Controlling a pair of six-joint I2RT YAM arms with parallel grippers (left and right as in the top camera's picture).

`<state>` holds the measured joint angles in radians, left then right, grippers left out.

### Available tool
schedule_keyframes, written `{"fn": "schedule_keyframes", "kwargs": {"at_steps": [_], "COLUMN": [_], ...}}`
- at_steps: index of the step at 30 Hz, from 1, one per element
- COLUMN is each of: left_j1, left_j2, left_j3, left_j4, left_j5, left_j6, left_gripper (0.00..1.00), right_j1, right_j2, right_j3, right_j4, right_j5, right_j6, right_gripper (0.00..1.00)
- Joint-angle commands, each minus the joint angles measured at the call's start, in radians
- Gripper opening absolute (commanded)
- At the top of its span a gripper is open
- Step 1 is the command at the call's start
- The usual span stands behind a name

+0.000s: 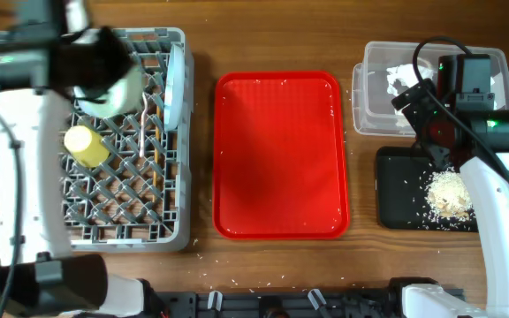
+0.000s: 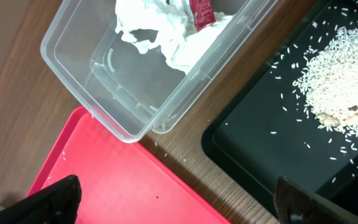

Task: Sort waste into correct bins and load items into the dishwasher rack
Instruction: 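Carry the light-green bowl into the rack and lower it with the left gripper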

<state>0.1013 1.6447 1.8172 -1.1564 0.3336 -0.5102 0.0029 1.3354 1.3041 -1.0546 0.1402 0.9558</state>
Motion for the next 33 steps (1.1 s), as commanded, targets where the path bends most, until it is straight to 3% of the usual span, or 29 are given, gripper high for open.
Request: {"fn": "schedule_keyframes", "kwargs": {"at_steps": [1, 3, 7, 12, 16, 22, 23, 26, 33], "left_j1": [0.204, 0.307, 0.513, 0.745, 0.865, 0.922, 0.93, 0.941, 0.941], "left_j2": [-0.035, -0.035, -0.036, -0.035, -0.034, -0.02, -0.018, 0.015, 0.139], "left_j3": [-0.002, -0.011, -0.124, -0.38, -0.516, -0.581, -0.594, -0.634, -0.642], "left_j4": [-0.047, -0.077, -0.079, 0.039, 0.175, 0.208, 0.245, 0.423, 0.521], "left_j5": [0.157, 0.22, 0.485, 0.821, 1.018, 1.031, 1.031, 1.059, 1.086], "left_j6": [-0.015, -0.012, 0.082, 0.207, 0.218, 0.211, 0.206, 0.044, 0.027], "left_gripper": [0.04, 0.04, 0.04, 0.04, 0.04, 0.04, 0.04, 0.04, 0.04], "right_j1": [-0.002, -0.002, -0.002, -0.002, -0.002, -0.002, -0.002, -0.002, -0.002], "right_j2": [0.004, 0.004, 0.004, 0.004, 0.004, 0.004, 0.004, 0.004, 0.004], "right_j3": [0.01, 0.01, 0.01, 0.01, 0.01, 0.01, 0.01, 0.01, 0.01], "right_j4": [0.0, 0.0, 0.0, 0.0, 0.0, 0.0, 0.0, 0.0, 0.0], "right_j5": [0.024, 0.024, 0.024, 0.024, 0.024, 0.024, 0.024, 0.024, 0.024], "right_j6": [-0.01, -0.01, -0.01, -0.01, -0.01, -0.01, -0.01, -0.01, -0.01], "right_gripper": [1.0, 1.0, 1.0, 0.99, 1.0, 1.0, 1.0, 1.0, 1.0]}}
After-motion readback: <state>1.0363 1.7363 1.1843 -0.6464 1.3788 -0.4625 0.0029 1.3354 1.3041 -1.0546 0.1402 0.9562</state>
